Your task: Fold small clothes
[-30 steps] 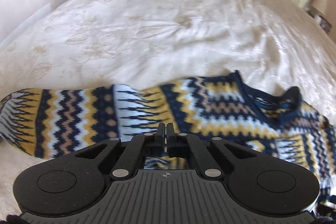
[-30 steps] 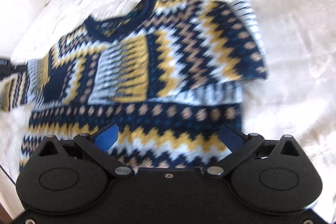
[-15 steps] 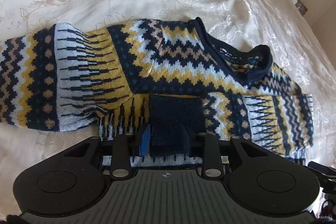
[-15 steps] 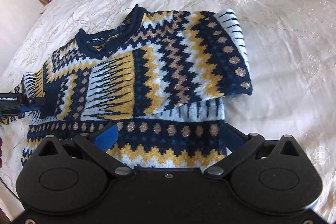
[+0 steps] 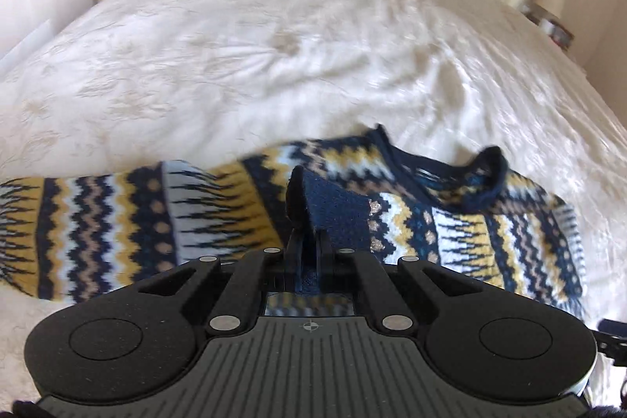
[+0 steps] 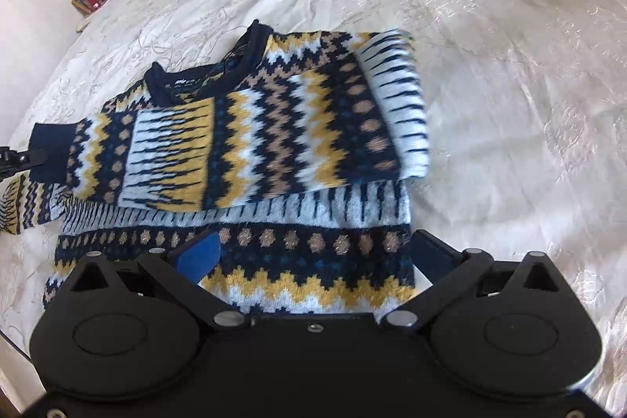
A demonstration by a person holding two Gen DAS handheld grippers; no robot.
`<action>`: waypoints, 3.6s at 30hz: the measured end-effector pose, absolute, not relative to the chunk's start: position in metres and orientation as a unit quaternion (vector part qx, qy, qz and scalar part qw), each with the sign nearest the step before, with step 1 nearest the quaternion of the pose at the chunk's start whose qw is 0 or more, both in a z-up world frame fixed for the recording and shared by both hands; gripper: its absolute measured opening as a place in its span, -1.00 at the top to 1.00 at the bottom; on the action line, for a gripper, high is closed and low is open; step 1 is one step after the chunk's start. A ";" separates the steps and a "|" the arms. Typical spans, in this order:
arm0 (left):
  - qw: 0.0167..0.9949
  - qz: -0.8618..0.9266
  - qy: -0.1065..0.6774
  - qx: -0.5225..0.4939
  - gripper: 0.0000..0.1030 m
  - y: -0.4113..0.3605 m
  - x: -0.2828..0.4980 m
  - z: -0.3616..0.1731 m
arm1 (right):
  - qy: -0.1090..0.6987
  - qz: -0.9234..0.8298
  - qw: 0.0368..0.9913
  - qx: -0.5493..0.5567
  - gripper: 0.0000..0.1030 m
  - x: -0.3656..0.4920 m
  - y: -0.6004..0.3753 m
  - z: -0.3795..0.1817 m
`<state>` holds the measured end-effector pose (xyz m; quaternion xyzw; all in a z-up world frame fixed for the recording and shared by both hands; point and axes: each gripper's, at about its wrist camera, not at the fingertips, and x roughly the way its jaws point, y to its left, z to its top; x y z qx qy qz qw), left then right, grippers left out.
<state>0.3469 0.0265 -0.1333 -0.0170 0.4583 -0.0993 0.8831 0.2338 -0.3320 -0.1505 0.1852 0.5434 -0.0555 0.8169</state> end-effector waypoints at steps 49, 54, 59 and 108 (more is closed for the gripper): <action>0.787 -0.123 0.600 0.068 -0.46 0.019 0.210 -0.200 | 0.644 -0.023 0.762 0.067 -0.80 0.192 -0.302 -0.168; 0.789 -0.130 0.596 0.077 -0.53 0.023 0.196 -0.204 | 0.667 -0.006 0.745 0.025 -0.92 0.162 -0.289 -0.179; 0.798 -0.126 0.588 0.048 -0.53 0.032 0.192 -0.195 | 0.640 -0.007 0.767 0.043 -0.92 0.166 -0.285 -0.153; 0.831 0.183 0.429 -0.304 -0.54 0.369 0.317 -0.174 | 0.652 -0.051 0.755 0.046 -1.00 0.210 -0.169 -0.205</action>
